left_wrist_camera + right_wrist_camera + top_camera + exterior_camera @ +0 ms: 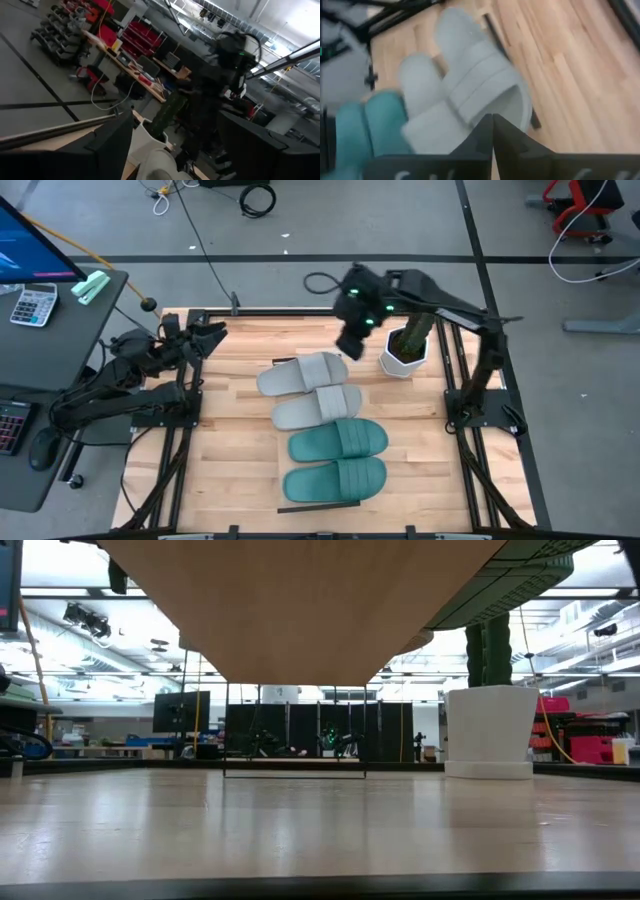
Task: Pick and place slides into the shelf
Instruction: Return to Home Position
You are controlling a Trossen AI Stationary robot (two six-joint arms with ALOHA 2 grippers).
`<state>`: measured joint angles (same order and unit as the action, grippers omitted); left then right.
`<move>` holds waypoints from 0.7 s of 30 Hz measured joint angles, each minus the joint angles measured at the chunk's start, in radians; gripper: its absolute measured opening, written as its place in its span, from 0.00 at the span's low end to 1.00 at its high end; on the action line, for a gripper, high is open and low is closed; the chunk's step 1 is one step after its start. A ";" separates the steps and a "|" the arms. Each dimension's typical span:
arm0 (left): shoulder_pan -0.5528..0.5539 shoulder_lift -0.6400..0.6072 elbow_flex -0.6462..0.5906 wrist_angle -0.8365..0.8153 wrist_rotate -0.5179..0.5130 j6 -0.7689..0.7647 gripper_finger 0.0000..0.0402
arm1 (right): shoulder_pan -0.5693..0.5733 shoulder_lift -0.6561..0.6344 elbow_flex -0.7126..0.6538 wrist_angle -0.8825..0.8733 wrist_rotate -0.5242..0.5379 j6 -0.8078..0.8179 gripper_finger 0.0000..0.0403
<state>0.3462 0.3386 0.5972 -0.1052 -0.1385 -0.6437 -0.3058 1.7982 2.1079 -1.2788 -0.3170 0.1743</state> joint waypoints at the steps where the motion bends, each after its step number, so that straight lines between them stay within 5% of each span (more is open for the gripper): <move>1: 0.000 -0.001 0.000 0.001 -0.004 0.006 0.73 | 0.014 -0.027 -0.011 -0.008 0.008 -0.037 0.04; 8: 0.000 0.007 0.000 0.002 -0.025 0.024 0.73 | 0.109 -0.242 -0.203 0.020 0.076 -0.016 0.02; 16: 0.000 0.008 0.000 0.000 -0.034 0.028 0.73 | 0.247 -0.533 -0.682 0.365 0.135 0.234 0.01; 21: 0.000 0.008 0.000 0.000 -0.034 0.029 0.73 | 0.368 -0.663 -0.915 0.512 0.269 0.422 0.01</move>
<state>0.3462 0.3462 0.5972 -0.1055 -0.1722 -0.6146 0.0618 1.1348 1.1930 -0.7668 -0.0477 0.5967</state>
